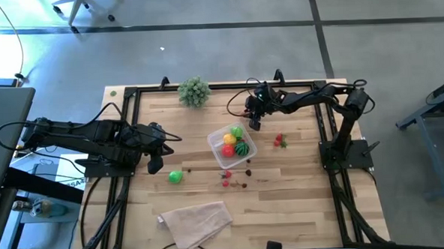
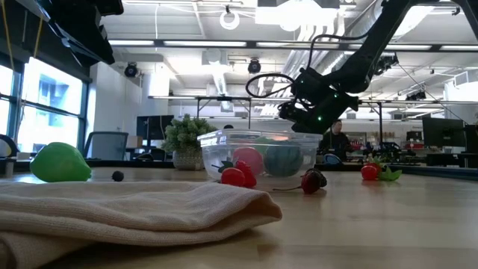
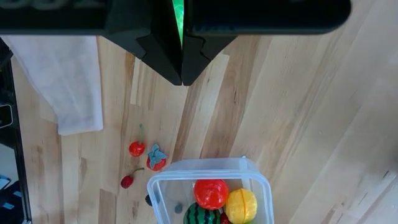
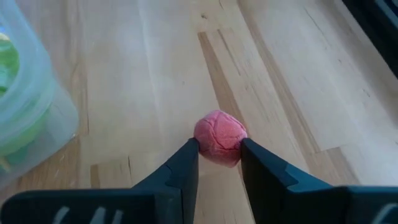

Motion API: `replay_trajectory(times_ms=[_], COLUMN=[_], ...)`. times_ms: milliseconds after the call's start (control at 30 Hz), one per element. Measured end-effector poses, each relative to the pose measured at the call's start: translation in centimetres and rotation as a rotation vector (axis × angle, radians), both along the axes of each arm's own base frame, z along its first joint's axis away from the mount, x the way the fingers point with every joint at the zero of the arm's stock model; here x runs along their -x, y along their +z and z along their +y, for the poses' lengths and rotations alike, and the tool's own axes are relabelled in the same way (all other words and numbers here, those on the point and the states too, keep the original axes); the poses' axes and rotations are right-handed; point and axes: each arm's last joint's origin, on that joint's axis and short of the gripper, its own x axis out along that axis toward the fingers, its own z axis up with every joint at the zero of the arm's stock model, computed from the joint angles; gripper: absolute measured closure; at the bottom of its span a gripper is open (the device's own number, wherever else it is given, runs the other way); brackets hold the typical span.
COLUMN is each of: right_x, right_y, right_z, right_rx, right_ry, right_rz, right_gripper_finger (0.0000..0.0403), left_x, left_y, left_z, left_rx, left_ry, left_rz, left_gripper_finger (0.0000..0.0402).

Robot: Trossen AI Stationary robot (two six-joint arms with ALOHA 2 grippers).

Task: Pick and placing Produce into tupperware
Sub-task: Put the pink peach into the transparent bin

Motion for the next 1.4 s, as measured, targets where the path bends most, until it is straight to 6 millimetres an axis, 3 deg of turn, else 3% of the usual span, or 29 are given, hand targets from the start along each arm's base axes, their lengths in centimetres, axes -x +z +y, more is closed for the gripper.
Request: replay_trajectory(times_ms=[267,500,667,800,1100,1400], right_x=[0.2,1.0,1.5,1.2,-1.4,-4.1], right_y=[1.7,6.4,10.1,11.7,10.7,7.7], right_z=[0.0,0.6,2.5,4.8,9.9,10.5], right_rx=[0.041,0.101,0.089,0.074,0.014,-0.047], right_ry=[-0.035,-0.042,0.026,0.098,0.252,0.272], right_rz=[-0.038,-0.167,-0.297,-0.352,-0.33,-0.242], right_gripper_finger=[0.0307,0.0307,0.0307,0.0307,0.0307,0.0307], left_x=[0.0,0.0,0.0,0.0,0.0,0.0], left_y=[0.0,0.0,0.0,0.0,0.0,0.0], left_z=[0.0,0.0,0.0,0.0,0.0,0.0], left_rx=[0.0,0.0,0.0,0.0,0.0,0.0], left_ry=[0.0,0.0,0.0,0.0,0.0,0.0], left_rz=[0.0,0.0,0.0,0.001,0.0,0.0], left_gripper_finger=[0.0401,0.0401,0.0401,0.0401,0.0401,0.0401])
